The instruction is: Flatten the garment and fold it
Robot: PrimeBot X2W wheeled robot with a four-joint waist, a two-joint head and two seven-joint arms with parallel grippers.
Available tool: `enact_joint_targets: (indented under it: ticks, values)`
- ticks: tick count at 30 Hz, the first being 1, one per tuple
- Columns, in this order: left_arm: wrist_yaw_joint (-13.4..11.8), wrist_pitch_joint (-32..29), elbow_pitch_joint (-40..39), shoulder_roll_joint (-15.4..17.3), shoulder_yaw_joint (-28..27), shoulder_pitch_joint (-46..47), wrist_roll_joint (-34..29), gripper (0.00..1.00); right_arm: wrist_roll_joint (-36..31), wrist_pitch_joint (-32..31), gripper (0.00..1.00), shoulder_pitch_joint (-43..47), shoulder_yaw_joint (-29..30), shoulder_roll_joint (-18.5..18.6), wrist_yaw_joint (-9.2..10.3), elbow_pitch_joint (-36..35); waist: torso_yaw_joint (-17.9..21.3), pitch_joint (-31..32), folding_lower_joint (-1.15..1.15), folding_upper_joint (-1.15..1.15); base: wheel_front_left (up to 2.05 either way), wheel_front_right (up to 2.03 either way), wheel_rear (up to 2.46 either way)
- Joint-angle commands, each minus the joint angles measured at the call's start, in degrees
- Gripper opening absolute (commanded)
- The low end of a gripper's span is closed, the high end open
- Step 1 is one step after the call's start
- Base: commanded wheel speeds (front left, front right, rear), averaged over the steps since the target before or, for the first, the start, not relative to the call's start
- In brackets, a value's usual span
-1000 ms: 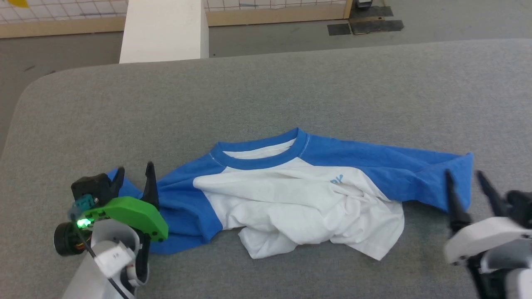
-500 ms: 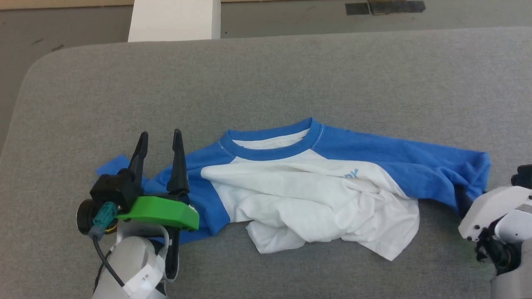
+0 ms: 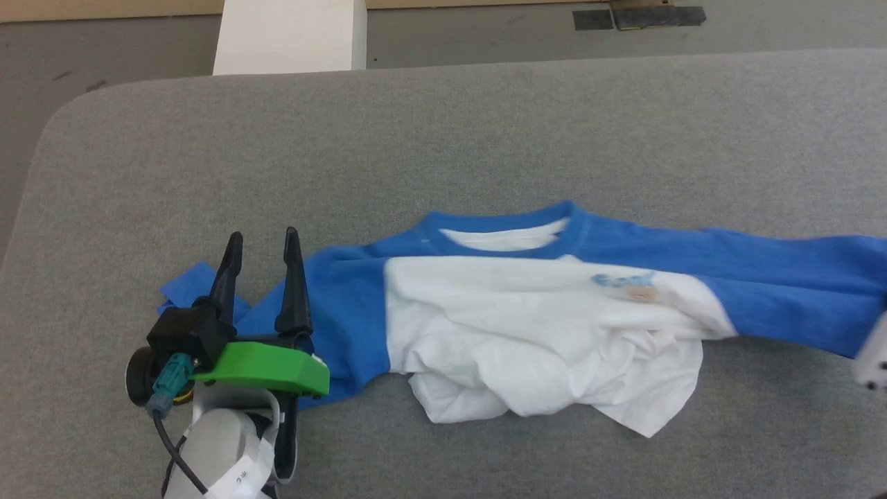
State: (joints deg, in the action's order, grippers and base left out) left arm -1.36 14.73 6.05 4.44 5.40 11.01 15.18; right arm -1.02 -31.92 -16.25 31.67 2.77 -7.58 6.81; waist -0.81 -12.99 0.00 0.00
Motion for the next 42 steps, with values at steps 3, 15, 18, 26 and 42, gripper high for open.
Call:
enact_joint_targets:
  ticks: [3,15,18,26,42]
  values:
    - [1.3,0.3,1.0,-0.5,-0.3,-1.0,-1.0,1.00,-1.3,-0.8,0.00,2.9,4.0,0.1,0.09,-4.1,0.7,0.7,0.00,0.00,0.00,0.00,0.00]
    - [6.8,-7.9,9.6,2.9,6.0,5.1,-3.0,1.00,5.5,3.1,1.00,8.8,1.1,0.1,0.09,-2.8,3.2,0.7,0.00,0.00,0.00,0.00,0.00]
    - [8.2,-14.5,10.3,5.9,9.2,8.5,-2.4,1.00,6.2,8.8,1.00,10.1,-3.2,0.1,0.09,-5.8,4.1,0.6,0.00,0.00,0.00,0.00,0.00]
    - [8.8,-34.9,6.8,23.2,29.0,22.2,12.9,1.00,7.4,21.4,1.00,11.2,-15.0,1.0,0.09,-14.8,8.2,-2.1,0.00,0.00,0.00,0.00,0.00]
    - [8.8,-52.7,8.0,39.1,51.3,37.4,37.8,1.00,7.7,24.7,1.00,6.6,-25.7,1.1,0.09,-17.9,14.8,-6.8,0.00,0.00,0.00,0.00,0.00]
